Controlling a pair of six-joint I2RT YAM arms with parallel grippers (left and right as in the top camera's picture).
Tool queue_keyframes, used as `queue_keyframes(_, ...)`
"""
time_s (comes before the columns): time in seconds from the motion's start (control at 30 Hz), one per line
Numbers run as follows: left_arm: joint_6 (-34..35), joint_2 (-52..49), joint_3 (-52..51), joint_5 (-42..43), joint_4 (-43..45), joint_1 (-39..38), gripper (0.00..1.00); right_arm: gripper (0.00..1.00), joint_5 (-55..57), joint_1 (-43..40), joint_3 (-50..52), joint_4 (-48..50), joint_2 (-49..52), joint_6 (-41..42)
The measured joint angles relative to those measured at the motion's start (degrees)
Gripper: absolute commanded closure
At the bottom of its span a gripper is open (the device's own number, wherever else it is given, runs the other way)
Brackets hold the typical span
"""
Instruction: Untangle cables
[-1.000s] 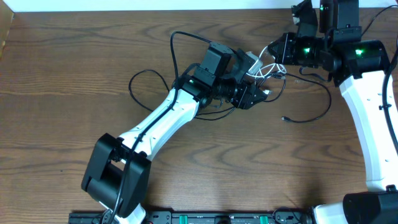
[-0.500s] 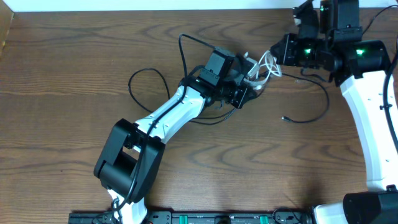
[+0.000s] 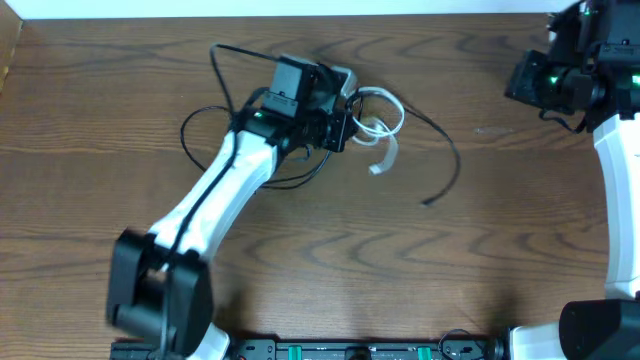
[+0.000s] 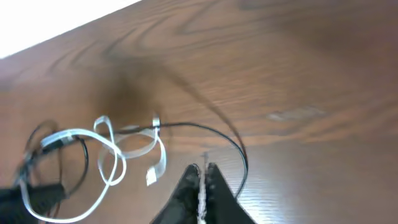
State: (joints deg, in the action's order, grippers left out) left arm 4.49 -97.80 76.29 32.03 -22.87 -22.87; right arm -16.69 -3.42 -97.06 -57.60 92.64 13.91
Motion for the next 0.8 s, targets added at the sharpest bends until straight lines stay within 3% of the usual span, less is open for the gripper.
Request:
queue_keyframes(0.23, 0.00, 7.72, 0.00, 1.66, -0.07, -0.26, 0.93, 0.51, -6.40, 6.05, 0.00, 0.02, 0.00, -5.20)
queue_keyframes(0.47, 0.04, 8.79, 0.00, -1.60, -0.70, -0.26, 0.93, 0.45, -10.32, 13.18, 0.00, 0.33, 0.15, -7.78)
queue_keyframes(0.8, 0.04, 8.79, 0.00, -2.75, -0.72, -0.26, 0.93, 0.38, -8.02, 19.71, 0.00, 2.82, 7.98, 6.56)
